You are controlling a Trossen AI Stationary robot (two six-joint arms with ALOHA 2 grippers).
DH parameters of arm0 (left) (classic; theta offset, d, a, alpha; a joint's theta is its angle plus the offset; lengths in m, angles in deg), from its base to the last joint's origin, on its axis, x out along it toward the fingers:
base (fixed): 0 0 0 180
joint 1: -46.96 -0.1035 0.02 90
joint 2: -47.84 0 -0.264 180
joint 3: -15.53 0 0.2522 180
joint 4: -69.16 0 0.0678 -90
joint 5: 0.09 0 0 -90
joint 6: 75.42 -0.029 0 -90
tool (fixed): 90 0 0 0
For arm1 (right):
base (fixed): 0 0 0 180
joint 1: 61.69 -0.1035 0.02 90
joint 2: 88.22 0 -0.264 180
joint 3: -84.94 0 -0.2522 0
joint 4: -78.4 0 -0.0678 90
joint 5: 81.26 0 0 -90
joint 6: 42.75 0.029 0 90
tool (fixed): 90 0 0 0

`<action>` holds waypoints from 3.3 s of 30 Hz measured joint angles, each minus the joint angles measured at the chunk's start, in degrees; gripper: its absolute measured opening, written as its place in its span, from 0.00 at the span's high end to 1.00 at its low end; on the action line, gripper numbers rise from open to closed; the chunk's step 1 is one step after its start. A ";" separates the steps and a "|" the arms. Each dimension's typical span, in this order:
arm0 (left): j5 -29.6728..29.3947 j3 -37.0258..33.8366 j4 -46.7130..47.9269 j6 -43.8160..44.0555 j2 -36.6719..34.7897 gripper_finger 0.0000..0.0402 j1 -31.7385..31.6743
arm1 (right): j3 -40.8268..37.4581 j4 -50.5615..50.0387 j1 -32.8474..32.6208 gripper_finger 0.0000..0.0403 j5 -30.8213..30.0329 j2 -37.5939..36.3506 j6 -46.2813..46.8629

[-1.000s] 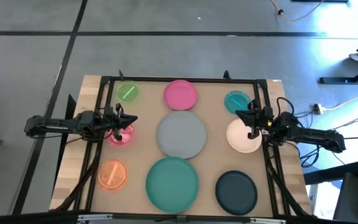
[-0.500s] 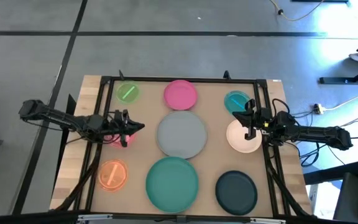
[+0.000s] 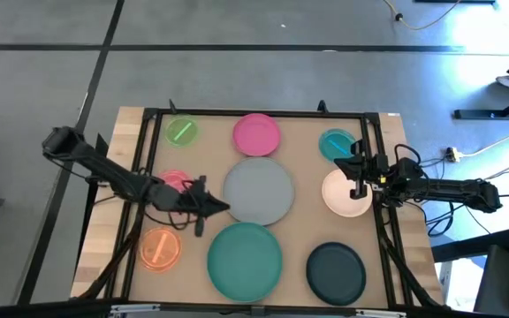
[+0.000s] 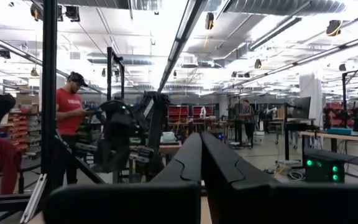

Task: Stack plastic plates
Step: Stack the blue plate on top of the gray plate

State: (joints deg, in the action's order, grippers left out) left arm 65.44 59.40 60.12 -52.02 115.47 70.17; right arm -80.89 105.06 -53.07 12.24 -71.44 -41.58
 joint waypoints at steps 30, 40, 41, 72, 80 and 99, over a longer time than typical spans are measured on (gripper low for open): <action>5.94 16.64 9.10 0.24 28.51 0.67 -3.71 | 0.00 -0.35 0.04 0.99 -0.01 0.00 0.02; 5.94 16.64 11.95 0.99 32.54 0.67 -3.71 | 0.00 -0.63 0.03 0.99 -1.39 0.00 0.00; 5.97 16.64 12.09 1.47 33.01 0.67 -3.69 | 0.00 -0.75 0.03 0.99 -1.39 0.00 0.00; 10.69 16.64 10.16 1.55 35.16 0.71 -3.68 | 0.00 -1.29 0.02 0.99 -2.79 0.00 -0.20; 12.50 16.62 10.47 1.27 35.14 0.92 -3.82 | 0.00 -1.55 0.04 0.99 -3.07 0.00 -0.20; 10.58 16.55 11.15 0.08 28.68 0.97 -3.77 | 0.00 -1.51 0.03 0.99 -3.22 -0.02 -0.20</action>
State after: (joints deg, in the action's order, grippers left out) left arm 76.03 75.95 71.26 -51.94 144.15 66.40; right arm -80.89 103.55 -53.04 9.02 -71.46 -41.78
